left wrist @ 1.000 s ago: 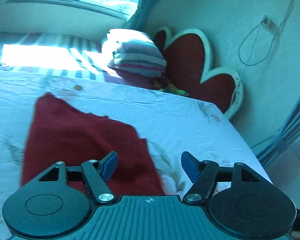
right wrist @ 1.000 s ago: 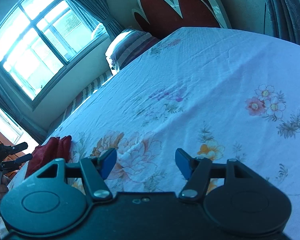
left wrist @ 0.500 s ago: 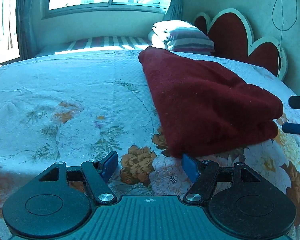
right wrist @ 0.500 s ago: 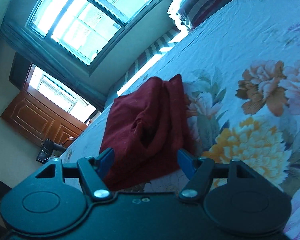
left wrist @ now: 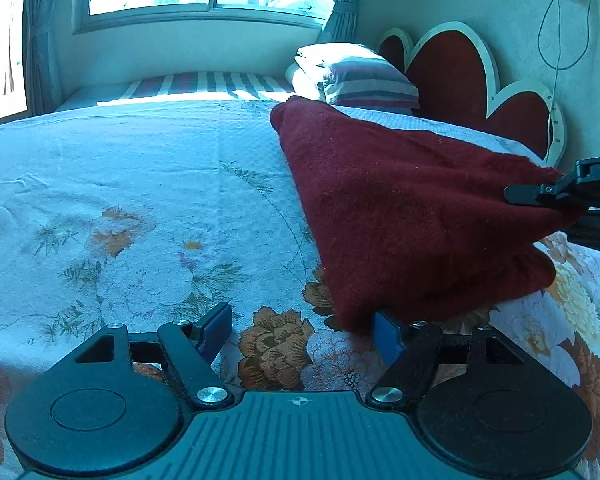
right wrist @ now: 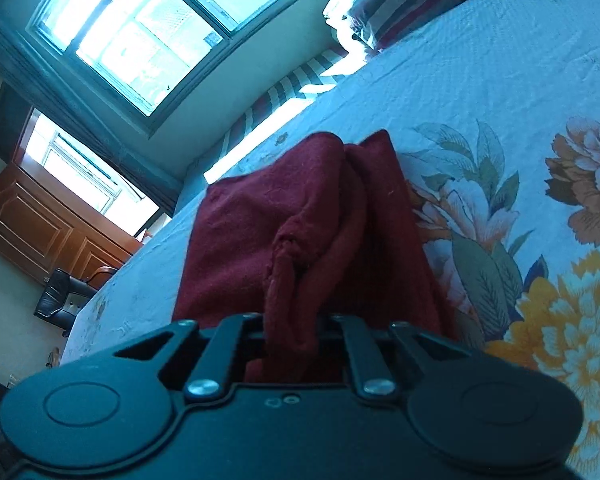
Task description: Fold small clothes
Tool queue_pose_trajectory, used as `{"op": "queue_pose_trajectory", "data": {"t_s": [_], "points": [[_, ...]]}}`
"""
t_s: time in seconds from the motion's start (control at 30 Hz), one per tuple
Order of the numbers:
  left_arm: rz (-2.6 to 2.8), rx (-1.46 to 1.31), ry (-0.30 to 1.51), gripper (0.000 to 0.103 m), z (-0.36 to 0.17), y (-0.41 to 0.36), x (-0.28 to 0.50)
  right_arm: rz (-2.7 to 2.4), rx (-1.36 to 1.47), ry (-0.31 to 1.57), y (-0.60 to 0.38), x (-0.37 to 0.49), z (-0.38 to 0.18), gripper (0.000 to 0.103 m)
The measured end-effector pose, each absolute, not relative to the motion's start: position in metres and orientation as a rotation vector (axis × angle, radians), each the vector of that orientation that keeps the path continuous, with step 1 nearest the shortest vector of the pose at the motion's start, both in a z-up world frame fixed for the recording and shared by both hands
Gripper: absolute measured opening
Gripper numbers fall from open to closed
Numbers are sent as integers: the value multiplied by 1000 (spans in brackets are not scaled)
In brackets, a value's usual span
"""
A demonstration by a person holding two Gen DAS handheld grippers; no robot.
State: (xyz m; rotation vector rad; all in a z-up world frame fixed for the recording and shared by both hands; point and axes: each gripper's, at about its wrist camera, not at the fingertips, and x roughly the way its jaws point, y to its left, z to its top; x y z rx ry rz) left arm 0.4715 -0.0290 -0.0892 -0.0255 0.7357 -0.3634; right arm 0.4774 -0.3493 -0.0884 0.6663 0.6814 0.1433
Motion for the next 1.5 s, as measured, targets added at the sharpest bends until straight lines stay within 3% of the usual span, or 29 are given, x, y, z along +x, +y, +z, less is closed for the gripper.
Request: {"op": "queue_pose_trajectory", "data": {"t_s": [0.17, 0.37, 0.57, 0.6, 0.67, 0.8, 1.03, 1.17, 1.2, 1.23, 1.3, 1.37, 1.5], "points": [[-365, -28, 740, 73, -92, -32, 470, 157, 576, 627, -352, 458, -69, 10], [-355, 24, 747, 73, -88, -28, 462, 91, 677, 722, -374, 464, -125, 9], [-295, 10, 700, 73, -69, 2, 477, 62, 678, 669, -394, 432, -110, 23], [-302, 1, 700, 73, -66, 1, 487, 38, 662, 626, -399, 426, -100, 29], [-335, -18, 699, 73, -61, -8, 513, 1, 527, 581, -398, 426, -76, 24], [-374, 17, 709, 73, -61, -37, 561, 120, 192, 601, -360, 475, -51, 27], [-392, 71, 743, 73, -70, -68, 591, 166, -222, 724, -322, 525, -84, 19], [-377, 118, 723, 74, -65, -75, 591, 127, -102, 729, -346, 516, -85, 25], [-367, 121, 708, 74, -59, -73, 588, 120, -50, 736, -353, 514, -85, 37], [-371, 115, 663, 74, -49, -70, 584, 124, -20, 747, -358, 514, -83, 38], [-406, 87, 614, 74, -35, -70, 586, 146, 43, 725, -363, 513, -71, 31], [-403, 115, 648, 74, -38, -83, 605, 148, 61, 651, -364, 521, -58, 33], [-401, 87, 723, 77, -58, -97, 639, 173, 61, 656, -357, 564, -56, 26]]}}
